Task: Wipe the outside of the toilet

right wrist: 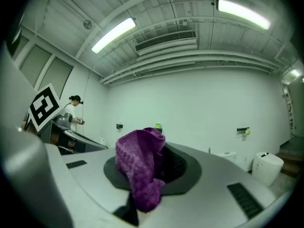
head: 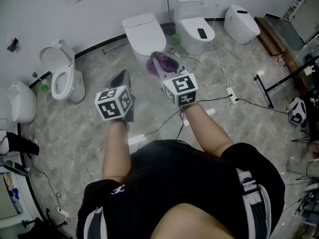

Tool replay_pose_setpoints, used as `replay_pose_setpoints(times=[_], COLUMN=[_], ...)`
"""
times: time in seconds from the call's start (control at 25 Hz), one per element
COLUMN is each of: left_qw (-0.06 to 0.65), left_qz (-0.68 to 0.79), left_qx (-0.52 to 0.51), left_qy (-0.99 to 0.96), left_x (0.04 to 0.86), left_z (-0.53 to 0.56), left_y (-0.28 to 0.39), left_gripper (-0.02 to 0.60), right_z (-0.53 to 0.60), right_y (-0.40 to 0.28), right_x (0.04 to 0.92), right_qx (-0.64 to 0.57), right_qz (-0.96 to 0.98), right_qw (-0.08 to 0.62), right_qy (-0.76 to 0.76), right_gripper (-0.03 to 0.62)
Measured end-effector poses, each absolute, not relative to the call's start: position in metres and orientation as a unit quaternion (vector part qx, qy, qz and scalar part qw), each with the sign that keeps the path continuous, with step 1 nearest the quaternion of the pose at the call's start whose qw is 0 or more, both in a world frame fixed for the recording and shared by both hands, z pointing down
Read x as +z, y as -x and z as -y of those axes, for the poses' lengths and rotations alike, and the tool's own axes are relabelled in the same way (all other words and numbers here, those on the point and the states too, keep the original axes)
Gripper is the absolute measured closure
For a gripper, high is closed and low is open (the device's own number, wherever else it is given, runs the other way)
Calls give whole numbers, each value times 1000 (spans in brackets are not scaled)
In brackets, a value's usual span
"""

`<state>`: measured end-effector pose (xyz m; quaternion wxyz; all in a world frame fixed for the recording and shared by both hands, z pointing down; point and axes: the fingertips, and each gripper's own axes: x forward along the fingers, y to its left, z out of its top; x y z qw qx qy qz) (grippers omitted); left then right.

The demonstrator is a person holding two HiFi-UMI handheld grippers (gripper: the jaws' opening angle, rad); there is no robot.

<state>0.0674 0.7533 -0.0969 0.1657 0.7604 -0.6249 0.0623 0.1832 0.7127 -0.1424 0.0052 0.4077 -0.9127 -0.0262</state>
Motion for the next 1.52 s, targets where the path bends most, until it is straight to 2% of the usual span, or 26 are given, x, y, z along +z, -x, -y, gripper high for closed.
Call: replay_pose_setpoints(times=[0.32, 0.76, 1.52], left_qw=[164, 158, 151], left_qz=[628, 626, 605], left_qx=[62, 78, 72], left_qy=[-758, -760, -778], left_x=[-95, -90, -79], left_z=[-744, -742, -751], left_y=[-66, -51, 68], left_gripper=[574, 574, 574], right_z=[-703, -704, -716], right_y=[-191, -173, -61], right_x=[-143, -138, -130], right_qx=[-7, -9, -7], right_qz=[904, 904, 894], right_qw=[-20, -9, -20], right_qy=[-427, -428, -448], right_gripper=[512, 511, 511])
